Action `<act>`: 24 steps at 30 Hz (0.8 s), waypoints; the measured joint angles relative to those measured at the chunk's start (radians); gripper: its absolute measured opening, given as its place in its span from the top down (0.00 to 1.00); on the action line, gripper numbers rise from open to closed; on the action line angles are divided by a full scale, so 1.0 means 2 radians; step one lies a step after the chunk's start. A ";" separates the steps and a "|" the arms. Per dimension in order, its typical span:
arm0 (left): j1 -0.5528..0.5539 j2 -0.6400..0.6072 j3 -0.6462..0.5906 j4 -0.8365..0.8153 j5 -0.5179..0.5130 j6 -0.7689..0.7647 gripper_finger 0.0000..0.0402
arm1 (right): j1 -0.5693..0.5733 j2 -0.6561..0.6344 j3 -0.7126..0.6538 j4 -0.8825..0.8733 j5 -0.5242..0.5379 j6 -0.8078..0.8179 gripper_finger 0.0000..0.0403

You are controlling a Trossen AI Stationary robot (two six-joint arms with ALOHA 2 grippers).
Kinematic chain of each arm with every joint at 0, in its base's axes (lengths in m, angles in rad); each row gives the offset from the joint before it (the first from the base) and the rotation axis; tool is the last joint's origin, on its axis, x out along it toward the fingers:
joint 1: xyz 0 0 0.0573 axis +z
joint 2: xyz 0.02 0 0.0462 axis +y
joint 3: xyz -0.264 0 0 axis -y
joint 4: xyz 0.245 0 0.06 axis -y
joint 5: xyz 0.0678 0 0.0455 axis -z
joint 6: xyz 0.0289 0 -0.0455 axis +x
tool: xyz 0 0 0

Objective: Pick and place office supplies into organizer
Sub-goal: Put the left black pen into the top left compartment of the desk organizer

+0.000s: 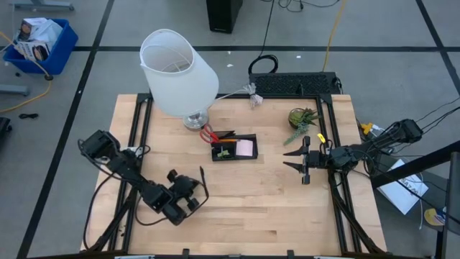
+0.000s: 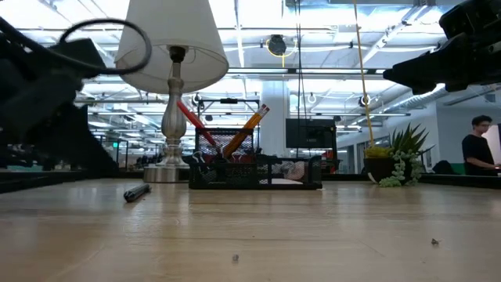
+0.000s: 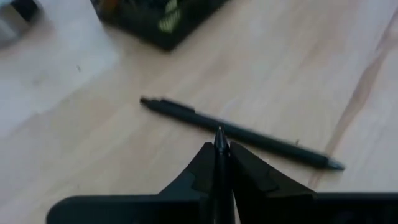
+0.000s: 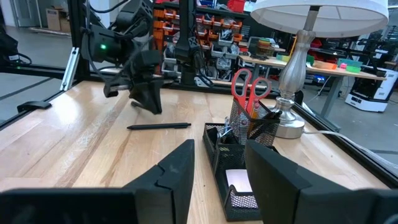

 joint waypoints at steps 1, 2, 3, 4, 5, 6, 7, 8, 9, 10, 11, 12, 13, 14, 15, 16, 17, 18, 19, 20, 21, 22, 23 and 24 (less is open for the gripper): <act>-0.004 -0.002 0.000 0.000 -0.013 -0.002 0.91 | 0.000 0.000 0.000 0.000 0.000 0.000 0.66; -0.008 -0.005 0.000 0.000 -0.026 -0.004 0.89 | 0.000 0.000 0.000 0.000 0.000 0.000 0.66; -0.012 -0.008 0.000 0.000 -0.036 -0.005 0.88 | 0.000 0.000 0.000 0.000 0.000 0.000 0.66; -0.016 -0.013 0.000 0.000 -0.046 -0.003 0.88 | 0.000 0.000 0.000 0.000 0.000 0.000 0.66; -0.020 -0.018 0.000 -0.001 -0.059 0.002 0.88 | 0.000 0.000 0.000 0.000 0.000 0.000 0.66; -0.024 -0.023 0.000 -0.001 -0.073 0.009 0.88 | 0.000 0.000 0.000 0.000 0.000 0.000 0.66; -0.027 -0.030 0.000 -0.001 -0.087 0.015 0.89 | 0.000 0.000 0.000 0.000 0.000 0.000 0.66; -0.030 -0.037 0.000 -0.002 -0.102 0.022 0.90 | 0.000 0.000 0.000 0.000 0.000 0.000 0.66; -0.032 -0.044 0.000 -0.002 -0.117 0.028 0.92 | 0.000 0.000 0.000 0.000 0.000 0.000 0.66; -0.034 -0.052 0.001 -0.002 -0.131 0.034 0.93 | 0.000 0.000 0.000 0.000 0.000 0.000 0.66; -0.034 -0.059 0.001 -0.002 -0.146 0.041 0.93 | 0.000 0.000 0.000 0.000 0.000 0.000 0.66; -0.034 -0.065 0.001 -0.002 -0.160 0.050 0.93 | 0.000 0.000 0.000 0.000 0.000 0.000 0.66; -0.032 -0.070 0.001 -0.002 -0.176 0.060 0.93 | 0.000 0.000 0.000 0.000 0.000 0.000 0.66; -0.028 -0.074 0.001 -0.002 -0.195 0.071 0.93 | 0.000 0.000 0.000 0.000 0.000 0.000 0.66; -0.023 -0.076 0.001 -0.001 -0.214 0.081 0.91 | 0.000 0.000 0.000 0.000 0.000 0.000 0.66; -0.018 -0.079 0.001 -0.002 -0.233 0.091 0.90 | 0.000 0.000 0.000 0.000 0.000 0.000 0.66; -0.011 -0.084 0.001 -0.002 -0.254 0.106 0.88 | 0.000 0.000 0.000 0.000 0.000 0.000 0.66; -0.003 -0.087 0.001 0.001 -0.274 0.123 0.87 | 0.000 0.000 0.000 0.000 0.000 0.000 0.66; 0.006 -0.089 0.001 0.005 -0.295 0.139 0.86 | 0.000 0.000 0.000 0.000 0.000 0.000 0.66; 0.015 -0.092 0.001 0.007 -0.311 0.152 0.85 | 0.000 0.000 0.000 0.000 0.000 0.000 0.66; 0.024 -0.096 0.001 0.010 -0.323 0.162 0.85 | 0.000 0.000 0.000 0.000 0.000 0.000 0.66; 0.036 -0.102 0.001 0.023 -0.337 0.169 0.86 | 0.000 0.000 0.000 0.000 0.000 0.000 0.66; 0.050 -0.107 0.001 0.041 -0.350 0.173 0.88 | 0.000 0.000 0.000 0.000 0.000 0.000 0.66; 0.064 -0.109 0.001 0.059 -0.357 0.180 0.90 | 0.000 0.000 0.000 0.000 0.000 0.000 0.66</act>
